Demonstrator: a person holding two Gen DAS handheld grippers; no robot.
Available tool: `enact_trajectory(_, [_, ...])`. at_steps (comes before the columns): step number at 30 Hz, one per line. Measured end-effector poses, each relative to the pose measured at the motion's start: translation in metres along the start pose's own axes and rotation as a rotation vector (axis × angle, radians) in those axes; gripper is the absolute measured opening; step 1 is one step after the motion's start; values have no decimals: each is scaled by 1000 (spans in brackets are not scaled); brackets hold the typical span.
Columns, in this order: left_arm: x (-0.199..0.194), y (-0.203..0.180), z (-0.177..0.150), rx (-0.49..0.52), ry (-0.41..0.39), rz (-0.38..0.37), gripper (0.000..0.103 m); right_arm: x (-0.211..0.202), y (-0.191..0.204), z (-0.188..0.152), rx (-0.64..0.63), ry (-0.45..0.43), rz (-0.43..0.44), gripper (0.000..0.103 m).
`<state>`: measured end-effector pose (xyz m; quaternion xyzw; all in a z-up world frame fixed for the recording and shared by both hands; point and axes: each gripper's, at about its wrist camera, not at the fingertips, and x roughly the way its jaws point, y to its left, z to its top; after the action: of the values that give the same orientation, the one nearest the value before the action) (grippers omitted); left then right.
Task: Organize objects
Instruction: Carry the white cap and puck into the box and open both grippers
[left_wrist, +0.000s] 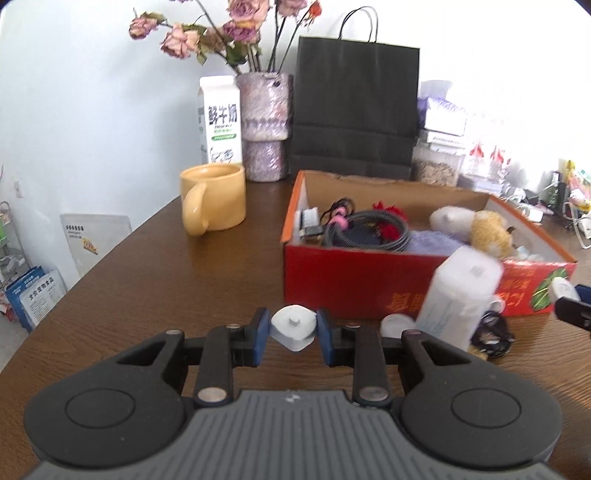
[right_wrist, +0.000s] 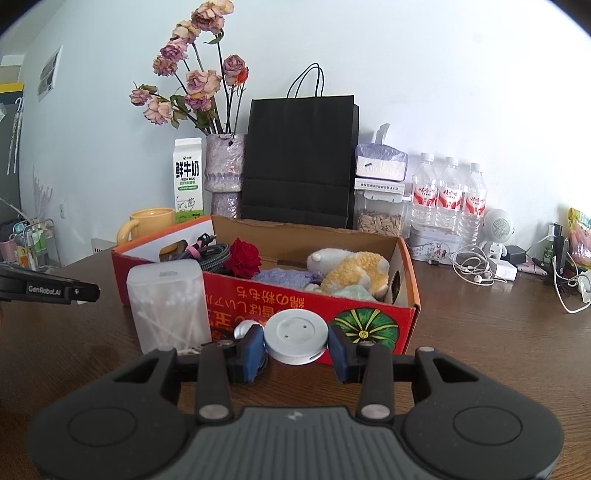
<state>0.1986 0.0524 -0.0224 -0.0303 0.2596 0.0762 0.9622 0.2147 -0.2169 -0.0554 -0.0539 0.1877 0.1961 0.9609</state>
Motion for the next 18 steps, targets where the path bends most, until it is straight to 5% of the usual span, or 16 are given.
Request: enact_trajectory(18, [-13,-39,48,27,-94,-96,29,10,14,41,-25,-61,49,37])
